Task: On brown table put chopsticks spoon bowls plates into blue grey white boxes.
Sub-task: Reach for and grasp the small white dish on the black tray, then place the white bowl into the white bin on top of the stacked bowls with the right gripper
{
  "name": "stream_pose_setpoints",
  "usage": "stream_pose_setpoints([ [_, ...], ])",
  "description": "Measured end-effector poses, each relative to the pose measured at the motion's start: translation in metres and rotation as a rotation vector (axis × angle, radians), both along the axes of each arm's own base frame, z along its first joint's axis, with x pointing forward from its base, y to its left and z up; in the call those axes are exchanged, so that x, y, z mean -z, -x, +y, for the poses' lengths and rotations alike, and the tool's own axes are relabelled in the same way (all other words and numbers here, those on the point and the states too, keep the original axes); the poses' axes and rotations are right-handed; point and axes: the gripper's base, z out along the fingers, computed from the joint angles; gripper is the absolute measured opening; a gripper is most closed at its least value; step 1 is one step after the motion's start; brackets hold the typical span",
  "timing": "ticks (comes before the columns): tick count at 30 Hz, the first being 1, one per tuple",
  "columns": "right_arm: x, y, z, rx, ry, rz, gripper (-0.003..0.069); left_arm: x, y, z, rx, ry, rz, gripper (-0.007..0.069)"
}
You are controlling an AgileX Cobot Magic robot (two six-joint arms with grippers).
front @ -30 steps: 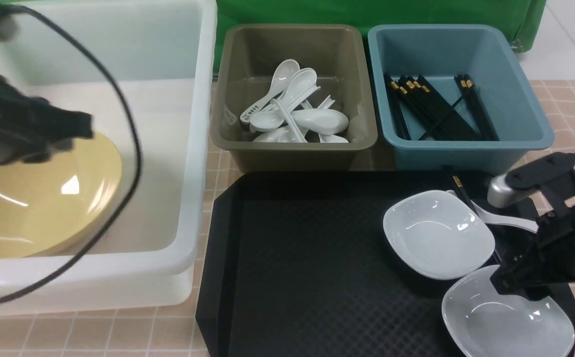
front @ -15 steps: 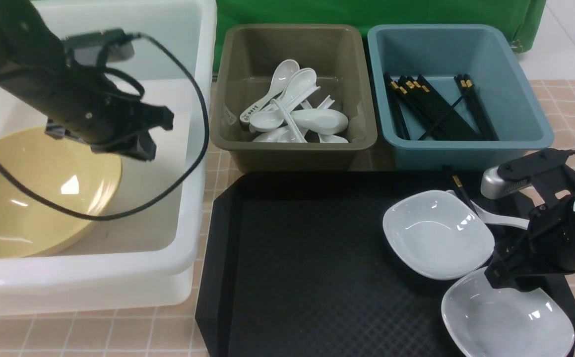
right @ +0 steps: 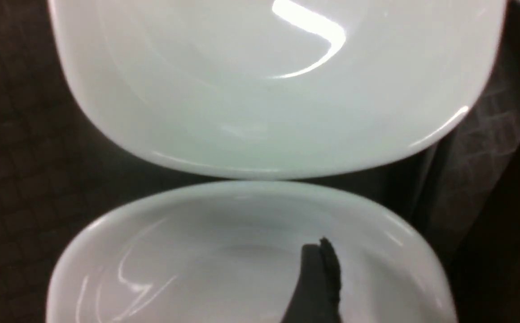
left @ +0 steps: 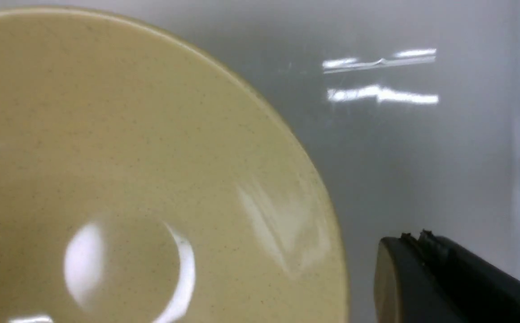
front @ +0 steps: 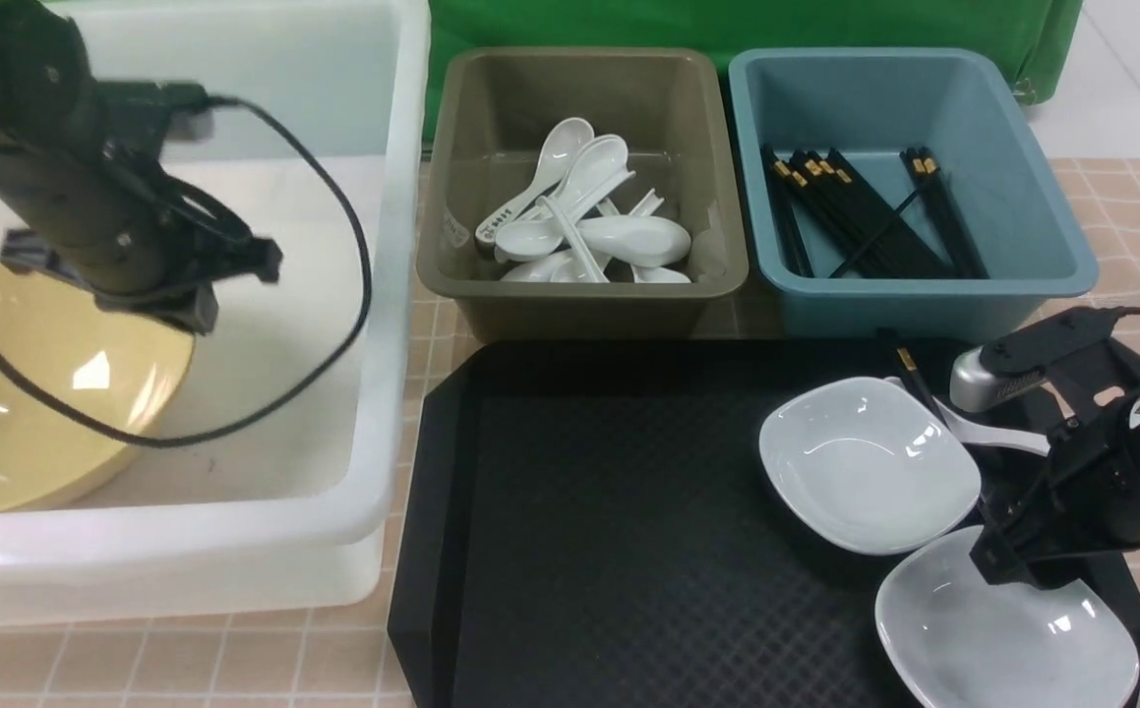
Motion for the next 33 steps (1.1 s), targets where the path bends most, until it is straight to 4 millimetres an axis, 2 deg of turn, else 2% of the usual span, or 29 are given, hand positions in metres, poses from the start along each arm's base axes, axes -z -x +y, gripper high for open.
stream_pose_setpoints([
  [2,0.006,-0.001,0.001,0.007,-0.005,0.032,0.0547,-0.027,0.014,-0.003,0.014,0.044,-0.084,-0.0007],
  [5,0.015,-0.001,0.002,0.020,-0.017,0.079,0.0507,-0.074,0.046,-0.008,0.070,0.108,-0.234,-0.0007],
  [9,0.017,0.003,0.003,0.024,-0.026,0.137,0.0360,-0.123,0.095,-0.008,0.125,0.128,-0.411,-0.0007],
  [10,0.017,0.003,0.003,0.024,-0.025,0.143,0.0349,-0.124,0.098,-0.008,0.125,0.128,-0.419,-0.0007],
  [11,0.014,0.005,0.004,0.015,-0.025,0.182,0.0261,-0.135,0.117,-0.007,0.131,0.121,-0.468,-0.0007],
  [12,0.011,0.004,0.005,0.013,-0.032,0.203,0.0217,-0.142,0.134,-0.005,0.132,0.114,-0.510,-0.0007],
  [13,0.006,0.003,0.006,0.010,-0.038,0.218,0.0190,-0.147,0.150,-0.003,0.125,0.103,-0.548,-0.0007],
  [14,0.005,0.004,0.006,0.009,-0.040,0.227,0.0183,-0.147,0.152,-0.003,0.123,0.098,-0.554,-0.0007],
  [15,-0.002,0.002,0.007,0.003,-0.048,0.249,0.0157,-0.150,0.172,0.001,0.103,0.085,-0.603,-0.0007],
  [19,-0.028,-0.001,0.011,-0.013,-0.084,0.255,0.0078,-0.141,0.210,0.012,-0.001,0.048,-0.680,-0.0007],
  [22,-0.062,-0.008,0.013,-0.031,-0.105,0.163,0.0071,-0.127,0.236,0.021,-0.103,0.040,-0.721,-0.0007],
  [23,-0.065,-0.009,0.014,-0.033,-0.109,0.153,0.0071,-0.124,0.237,0.022,-0.110,0.031,-0.716,-0.0007],
  [24,-0.095,-0.017,0.019,-0.048,-0.168,0.053,0.0071,-0.112,0.246,0.026,-0.160,0.032,-0.717,-0.0007],
  [25,-0.096,-0.017,0.020,-0.049,-0.175,0.051,0.0071,-0.110,0.247,0.027,-0.172,0.038,-0.717,-0.0007],
  [26,-0.133,-0.026,0.033,-0.085,-0.268,-0.082,0.0071,-0.094,0.255,0.030,-0.215,0.038,-0.709,-0.0007],
  [27,-0.137,-0.027,0.035,-0.089,-0.287,-0.098,0.0071,-0.092,0.254,0.030,-0.218,0.038,-0.704,-0.0007],
  [28,-0.164,-0.034,0.053,-0.146,-0.361,-0.209,0.0071,-0.077,0.258,0.031,-0.243,0.039,-0.685,-0.0007],
  [30,-0.183,-0.036,0.070,-0.199,-0.405,-0.282,0.0071,-0.067,0.260,0.032,-0.251,0.038,-0.668,-0.0007],
  [31,-0.195,-0.040,0.087,-0.239,-0.441,-0.347,0.0071,-0.060,0.262,0.032,-0.254,0.038,-0.661,-0.0007],
  [33,-0.213,-0.050,0.133,-0.357,-0.501,-0.464,0.0071,-0.048,0.271,0.033,-0.245,0.037,-0.681,-0.0007],
])
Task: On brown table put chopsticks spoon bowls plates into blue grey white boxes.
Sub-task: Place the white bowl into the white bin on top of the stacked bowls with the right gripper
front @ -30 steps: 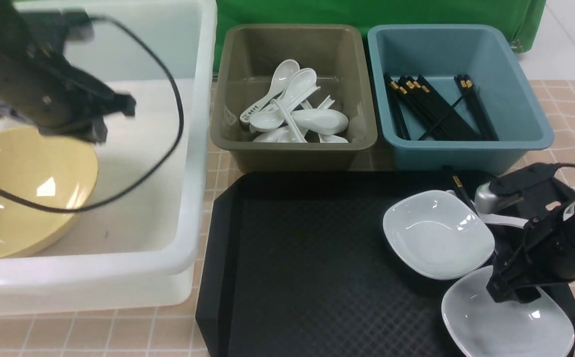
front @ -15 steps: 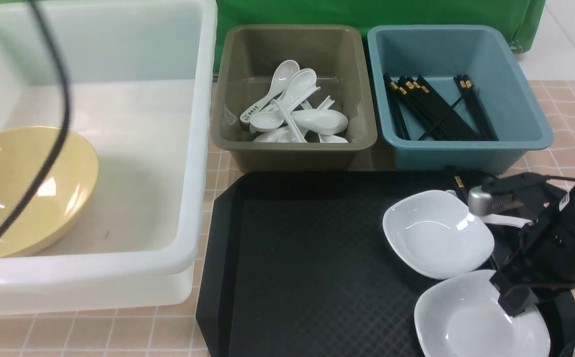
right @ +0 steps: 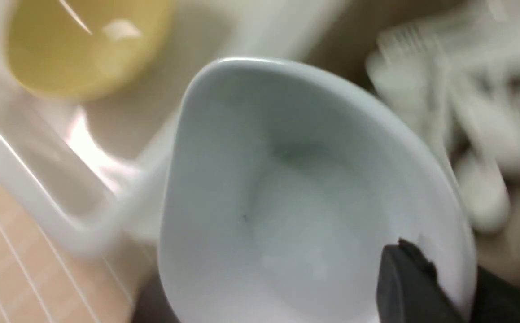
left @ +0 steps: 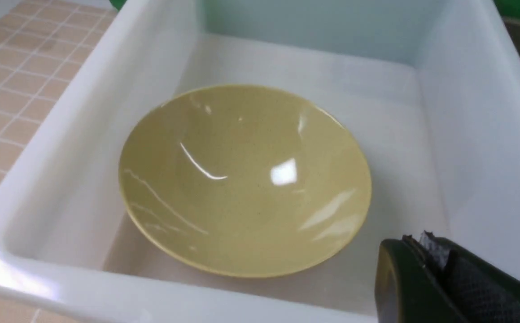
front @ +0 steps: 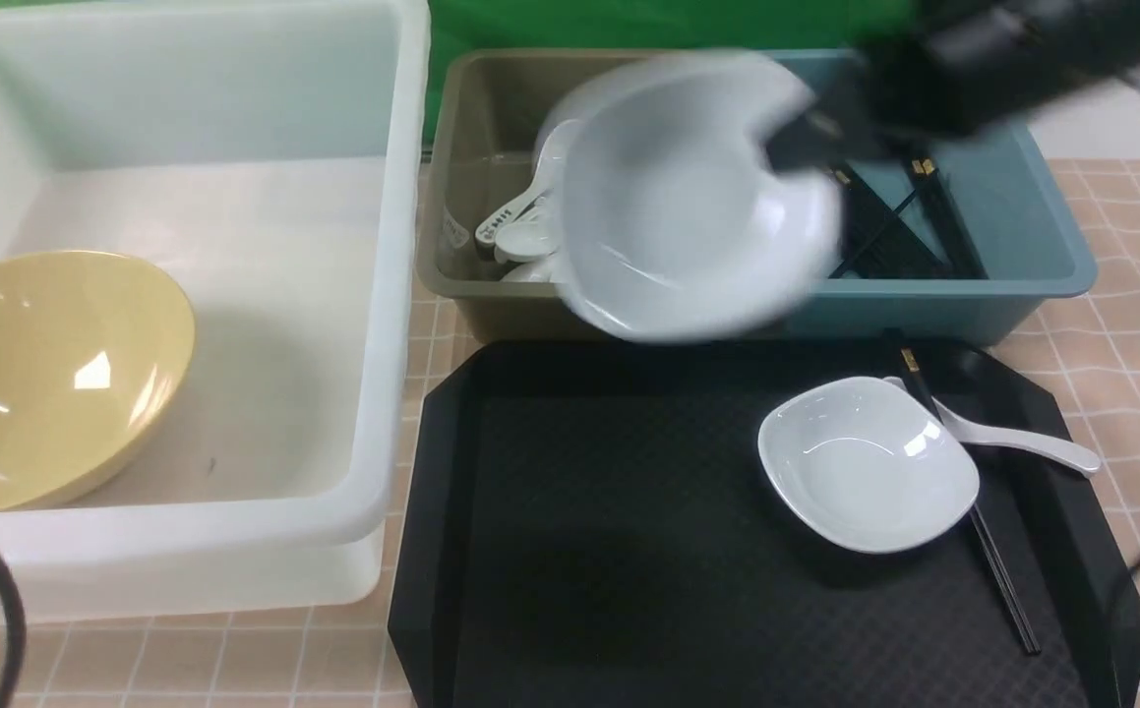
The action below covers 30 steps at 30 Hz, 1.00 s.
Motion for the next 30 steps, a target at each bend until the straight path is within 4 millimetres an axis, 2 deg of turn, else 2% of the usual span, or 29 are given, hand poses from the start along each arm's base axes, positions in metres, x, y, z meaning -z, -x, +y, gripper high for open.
stream_pose_setpoints([
  [2,0.004,-0.009,0.042,-0.087,-0.011,-0.065,0.0071,0.005,0.010,0.000,0.017,-0.026,-0.049,-0.0007],
  [3,0.005,-0.009,0.046,-0.099,-0.009,-0.075,0.0071,0.004,0.014,0.000,0.018,-0.029,-0.064,-0.0007],
  [4,0.015,-0.016,0.084,-0.184,0.001,-0.113,0.0071,0.006,0.028,0.001,0.034,-0.058,-0.133,-0.0007],
  [5,0.024,-0.020,0.104,-0.234,0.016,-0.134,0.0071,0.009,0.034,0.001,0.041,-0.075,-0.159,-0.0007],
  [6,0.020,-0.021,0.104,-0.236,0.014,-0.148,0.0071,0.009,0.036,0.001,0.041,-0.075,-0.168,-0.0007],
  [7,0.041,-0.028,0.137,-0.304,0.057,-0.173,0.0071,0.016,0.048,0.002,0.050,-0.104,-0.217,-0.0007],
  [9,0.058,-0.036,0.163,-0.351,0.119,-0.222,0.0071,0.027,0.057,0.002,0.056,-0.127,-0.244,-0.0007],
  [10,0.066,-0.037,0.168,-0.362,0.134,-0.215,0.0071,0.029,0.056,0.002,0.057,-0.130,-0.239,-0.0007],
  [11,0.077,-0.043,0.186,-0.381,0.170,-0.254,0.0072,0.039,0.061,0.003,0.059,-0.138,-0.254,-0.0007],
  [12,0.082,-0.043,0.188,-0.386,0.179,-0.250,0.0072,0.041,0.061,0.003,0.059,-0.140,-0.250,-0.0007],
  [13,0.094,-0.043,0.202,-0.418,0.223,-0.265,0.0072,0.049,0.061,0.002,0.062,-0.134,-0.246,-0.0007],
  [14,0.096,-0.043,0.203,-0.422,0.233,-0.268,0.0072,0.050,0.061,0.002,0.063,-0.132,-0.246,-0.0007],
  [17,0.119,-0.042,0.215,-0.459,0.307,-0.265,0.0074,0.064,0.056,0.000,0.081,-0.116,-0.218,-0.0007],
  [23,0.125,-0.039,0.216,-0.470,0.357,-0.267,0.0090,0.063,0.054,-0.001,0.097,-0.132,-0.244,-0.0007],
  [27,0.135,-0.039,0.215,-0.466,0.376,-0.238,0.0176,0.063,0.054,-0.001,0.100,-0.134,-0.246,-0.0007],
  [30,0.134,-0.039,0.214,-0.441,0.362,-0.220,0.0321,0.063,0.054,-0.001,0.101,-0.136,-0.246,-0.0007],
])
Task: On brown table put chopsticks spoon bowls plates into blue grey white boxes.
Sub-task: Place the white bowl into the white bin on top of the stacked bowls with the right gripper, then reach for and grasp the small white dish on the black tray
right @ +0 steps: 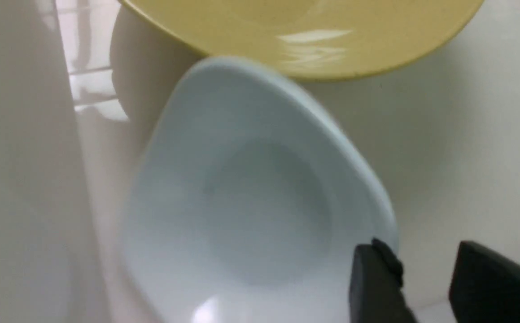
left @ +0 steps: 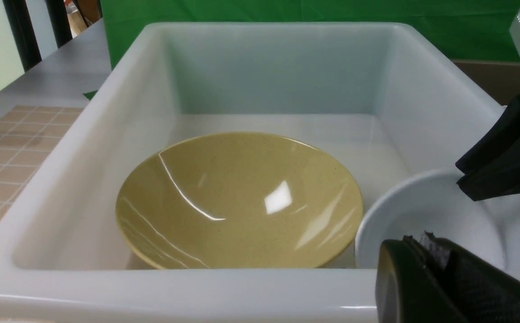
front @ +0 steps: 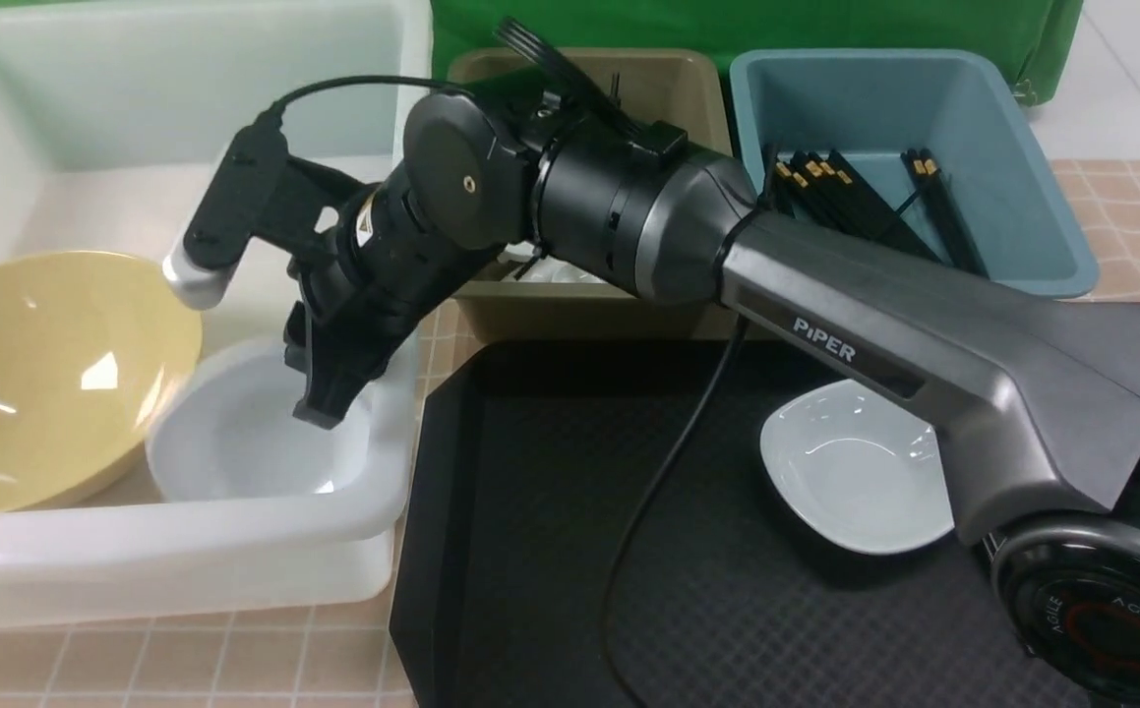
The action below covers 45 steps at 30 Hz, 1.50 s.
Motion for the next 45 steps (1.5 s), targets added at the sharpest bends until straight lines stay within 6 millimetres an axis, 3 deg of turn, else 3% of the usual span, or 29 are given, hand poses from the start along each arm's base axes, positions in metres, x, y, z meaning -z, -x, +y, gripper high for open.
stream_pose_setpoints([
  [3,-0.008,0.001,-0.003,0.021,-0.012,0.002,0.0420,0.000,0.000,0.000,0.001,-0.002,-0.002,-0.0007],
  [5,-0.026,0.005,-0.009,0.032,-0.030,-0.012,0.0486,0.001,-0.001,0.000,0.003,-0.007,-0.005,-0.0007],
  [8,-0.074,0.017,-0.028,0.055,-0.075,-0.049,0.0515,0.002,-0.002,0.000,0.003,-0.008,0.001,-0.0007],
  [9,-0.096,0.023,-0.041,0.074,-0.078,-0.058,0.0521,0.002,-0.002,0.000,0.003,-0.008,0.001,-0.0007],
  [12,-0.138,0.032,-0.082,0.184,-0.035,-0.066,0.0523,0.002,-0.002,0.000,0.002,-0.009,0.001,-0.0007],
  [13,-0.155,0.027,-0.125,0.350,0.041,-0.051,0.0523,0.002,-0.002,0.000,0.001,-0.010,0.001,-0.0007],
  [14,-0.154,0.022,-0.140,0.413,0.058,-0.034,0.0523,0.002,-0.002,0.000,0.001,-0.010,0.001,-0.0007],
  [15,-0.151,0.014,-0.164,0.530,0.075,0.011,0.0523,0.003,-0.002,0.000,0.001,-0.010,0.001,-0.0007],
  [18,-0.119,-0.001,-0.201,0.675,0.144,0.125,0.0521,0.003,-0.001,0.000,0.001,-0.011,0.001,-0.0007],
  [19,-0.081,-0.006,-0.225,0.747,0.222,0.234,0.0518,0.003,-0.001,0.000,0.001,-0.011,0.001,-0.0007],
  [23,0.015,-0.001,-0.269,0.859,0.335,0.443,0.0511,0.002,-0.002,0.000,0.001,-0.011,0.000,-0.0007],
  [24,0.034,0.003,-0.277,0.882,0.331,0.483,0.0510,0.002,-0.002,0.000,0.001,-0.011,0.000,-0.0007],
  [25,0.037,0.004,-0.279,0.886,0.328,0.489,0.0510,0.002,-0.002,0.000,0.001,-0.011,0.000,-0.0007],
  [27,0.066,0.013,-0.294,0.940,0.272,0.550,0.0509,0.002,-0.002,0.000,0.001,-0.012,0.000,-0.0007],
  [30,0.076,0.013,-0.299,0.974,0.188,0.538,0.0509,0.002,-0.002,0.000,0.001,-0.012,0.000,-0.0007],
  [37,0.074,0.010,-0.297,0.954,0.157,0.498,0.0509,0.002,-0.002,0.000,-0.001,-0.015,0.000,-0.0007],
  [45,0.053,-0.001,-0.299,0.910,0.215,0.436,0.0509,0.002,-0.001,0.000,-0.002,-0.018,0.000,-0.0007],
])
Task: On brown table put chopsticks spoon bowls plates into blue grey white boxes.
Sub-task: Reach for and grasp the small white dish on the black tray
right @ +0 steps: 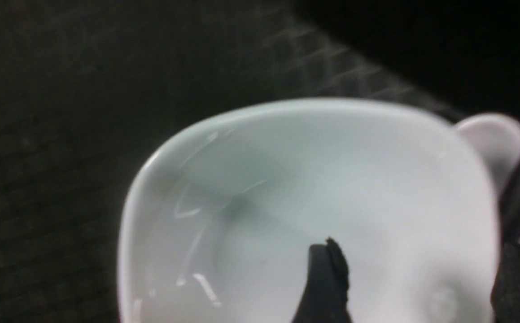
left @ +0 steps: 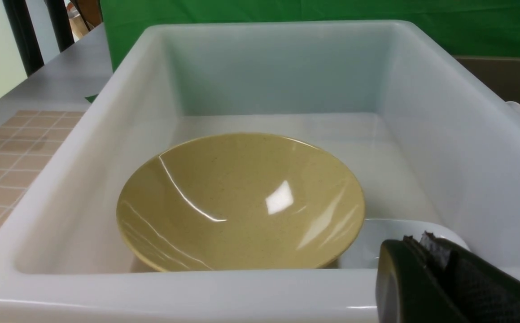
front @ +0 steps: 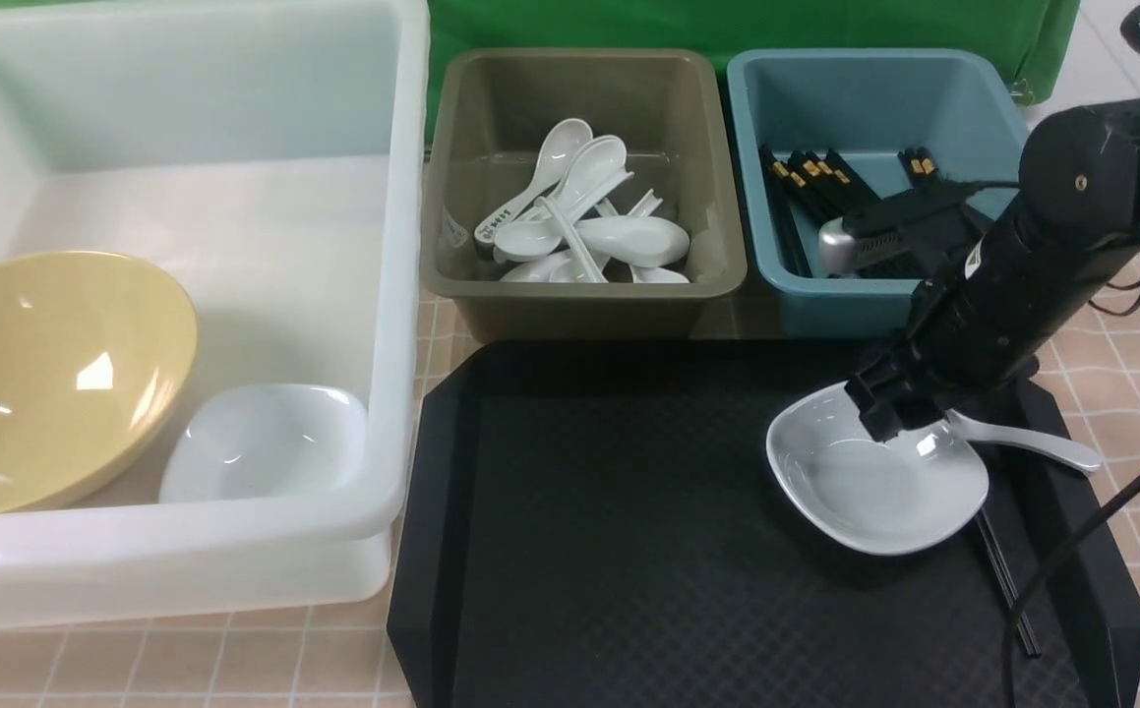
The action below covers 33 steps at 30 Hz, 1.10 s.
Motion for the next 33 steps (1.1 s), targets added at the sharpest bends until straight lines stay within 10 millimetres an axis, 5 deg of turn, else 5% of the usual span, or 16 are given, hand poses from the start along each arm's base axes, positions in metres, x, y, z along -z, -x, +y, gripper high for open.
stream_pose_setpoints([
  [10,0.025,-0.003,0.006,-0.002,0.038,0.072,0.0434,0.000,0.000,0.000,-0.002,-0.003,0.000,-0.0007],
  [18,0.026,0.008,0.045,-0.089,0.004,0.068,0.0213,0.000,0.000,0.000,-0.003,-0.008,-0.004,-0.0007],
  [28,0.038,0.002,0.052,-0.072,-0.042,0.082,0.0253,-0.001,0.000,0.000,-0.003,-0.010,-0.008,-0.0007],
  [33,0.029,0.001,0.053,-0.133,-0.044,0.074,0.0181,-0.001,0.000,0.000,-0.003,-0.010,-0.008,-0.0007],
])
